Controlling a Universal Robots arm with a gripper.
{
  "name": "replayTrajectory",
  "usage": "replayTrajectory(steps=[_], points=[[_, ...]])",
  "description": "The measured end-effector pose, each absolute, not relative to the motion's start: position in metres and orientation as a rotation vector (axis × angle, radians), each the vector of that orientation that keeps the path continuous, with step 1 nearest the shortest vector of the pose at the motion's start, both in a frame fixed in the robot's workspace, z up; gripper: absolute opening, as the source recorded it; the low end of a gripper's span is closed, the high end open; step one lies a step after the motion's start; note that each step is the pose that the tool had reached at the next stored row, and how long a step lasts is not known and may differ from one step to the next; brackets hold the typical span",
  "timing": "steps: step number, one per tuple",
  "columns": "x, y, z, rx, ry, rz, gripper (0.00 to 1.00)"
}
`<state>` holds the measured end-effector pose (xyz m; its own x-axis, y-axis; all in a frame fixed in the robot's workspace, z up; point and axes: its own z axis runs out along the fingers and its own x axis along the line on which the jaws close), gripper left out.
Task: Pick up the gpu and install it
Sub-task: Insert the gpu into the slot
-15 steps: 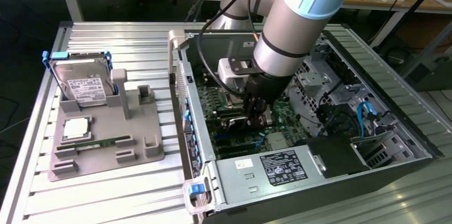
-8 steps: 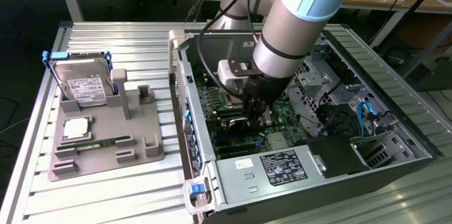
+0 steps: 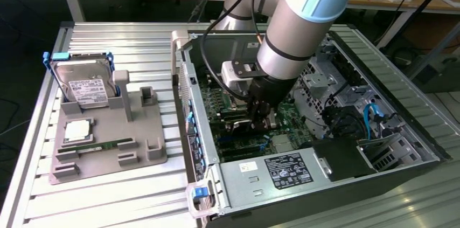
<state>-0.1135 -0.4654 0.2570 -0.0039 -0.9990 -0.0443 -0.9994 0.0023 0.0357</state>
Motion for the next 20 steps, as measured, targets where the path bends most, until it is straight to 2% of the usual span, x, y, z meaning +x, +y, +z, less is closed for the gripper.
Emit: replayTrajectory(steps=[20], points=[[-0.1136, -0.4654, 0.2521, -2.213, 2.220, 0.088, 0.27]])
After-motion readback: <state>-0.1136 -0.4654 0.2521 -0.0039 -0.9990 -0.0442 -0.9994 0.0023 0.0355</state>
